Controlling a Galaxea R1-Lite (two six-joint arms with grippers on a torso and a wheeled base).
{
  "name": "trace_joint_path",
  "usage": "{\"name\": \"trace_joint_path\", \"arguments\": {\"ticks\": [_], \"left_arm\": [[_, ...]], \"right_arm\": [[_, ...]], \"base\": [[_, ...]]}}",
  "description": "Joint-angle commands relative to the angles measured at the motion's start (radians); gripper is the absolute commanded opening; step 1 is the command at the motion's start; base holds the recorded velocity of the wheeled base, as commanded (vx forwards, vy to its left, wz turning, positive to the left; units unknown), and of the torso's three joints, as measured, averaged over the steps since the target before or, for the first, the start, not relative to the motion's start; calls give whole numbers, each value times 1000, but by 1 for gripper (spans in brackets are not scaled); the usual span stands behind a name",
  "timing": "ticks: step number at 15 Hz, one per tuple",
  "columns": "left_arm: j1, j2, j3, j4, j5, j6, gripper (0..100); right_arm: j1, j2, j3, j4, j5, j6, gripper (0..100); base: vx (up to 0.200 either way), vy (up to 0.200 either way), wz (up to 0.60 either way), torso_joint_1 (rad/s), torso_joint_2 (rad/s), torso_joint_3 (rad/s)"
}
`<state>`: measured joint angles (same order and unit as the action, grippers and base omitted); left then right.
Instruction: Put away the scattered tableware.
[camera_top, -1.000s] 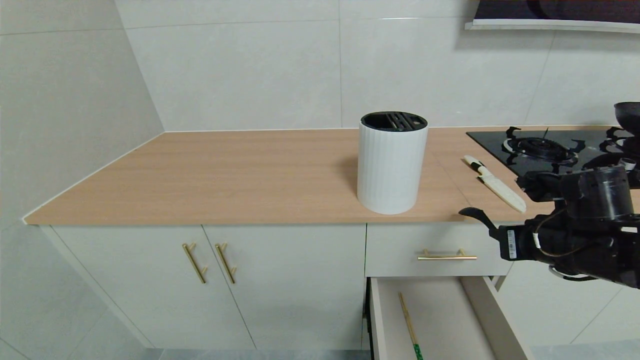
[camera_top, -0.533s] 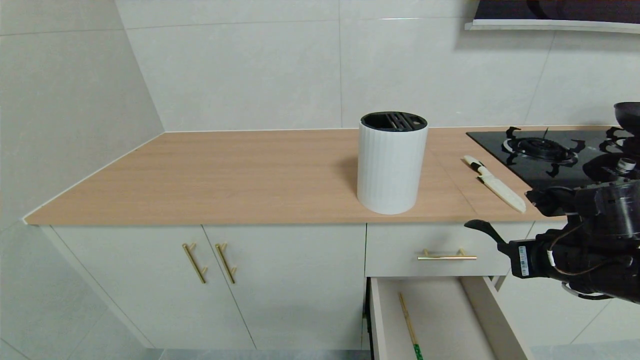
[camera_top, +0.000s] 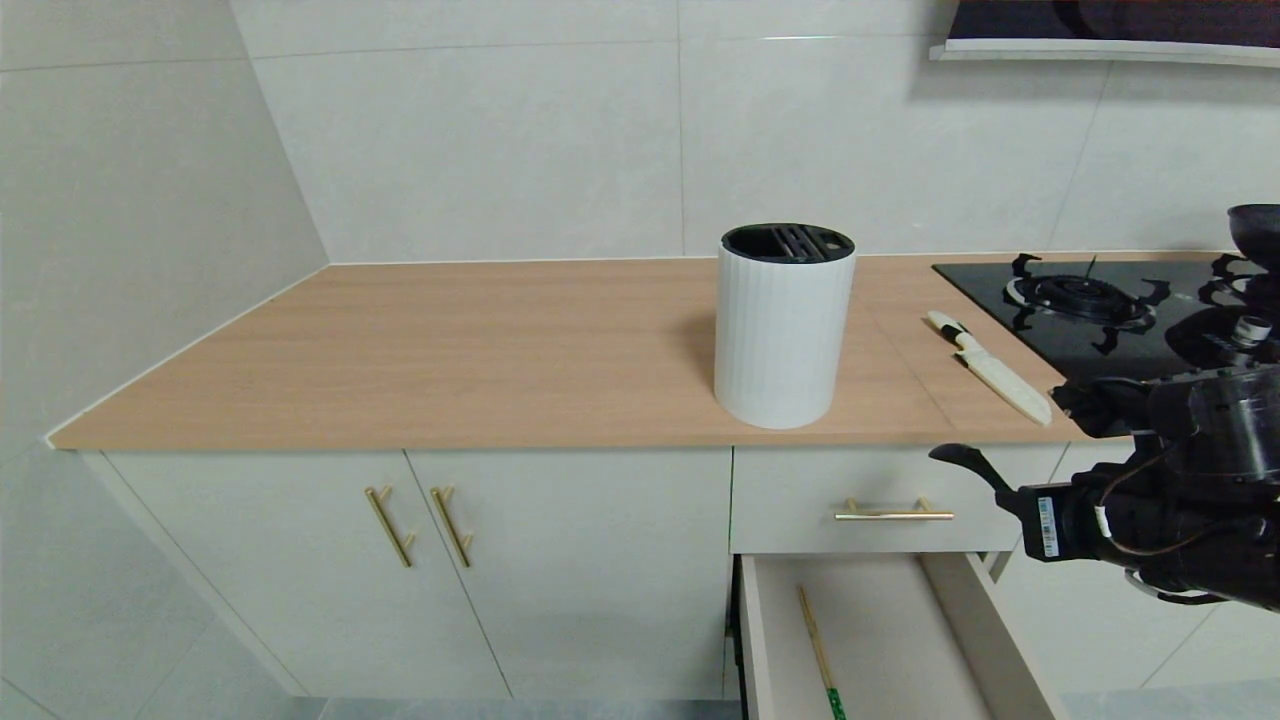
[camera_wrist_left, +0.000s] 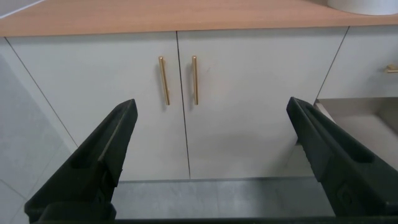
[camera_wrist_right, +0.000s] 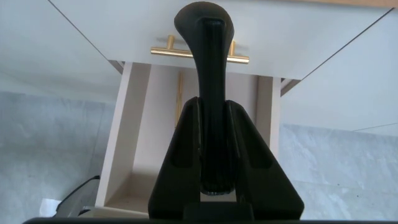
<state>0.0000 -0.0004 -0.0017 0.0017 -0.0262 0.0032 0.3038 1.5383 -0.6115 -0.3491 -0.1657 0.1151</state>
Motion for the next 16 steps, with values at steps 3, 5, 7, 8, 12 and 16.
{"name": "trace_joint_path", "arguments": {"ticks": [3, 5, 7, 8, 12, 16], "left_arm": [[0, 0, 0, 0, 0, 0, 100], [0, 0, 0, 0, 0, 0, 100], [0, 0, 0, 0, 0, 0, 100], [0, 0, 0, 0, 0, 0, 100], [0, 0, 0, 0, 0, 0, 100], [0, 0, 0, 0, 0, 0, 100]], "right_arm": [[6, 8, 2, -1, 0, 0, 0], [8, 14, 2, -1, 0, 0, 0], [18, 22, 6, -1, 0, 0, 0], [20, 31, 7, -1, -1, 0, 0], [20, 39, 7, -1, -1, 0, 0], [20, 45, 6, -1, -1, 0, 0]], "base": [[0, 0, 0, -45, 99, 68], [0, 0, 0, -171, 393, 229], [0, 0, 0, -193, 456, 273], [0, 0, 0, -193, 476, 276], [0, 0, 0, -184, 477, 287], [0, 0, 0, -163, 469, 299]]}}
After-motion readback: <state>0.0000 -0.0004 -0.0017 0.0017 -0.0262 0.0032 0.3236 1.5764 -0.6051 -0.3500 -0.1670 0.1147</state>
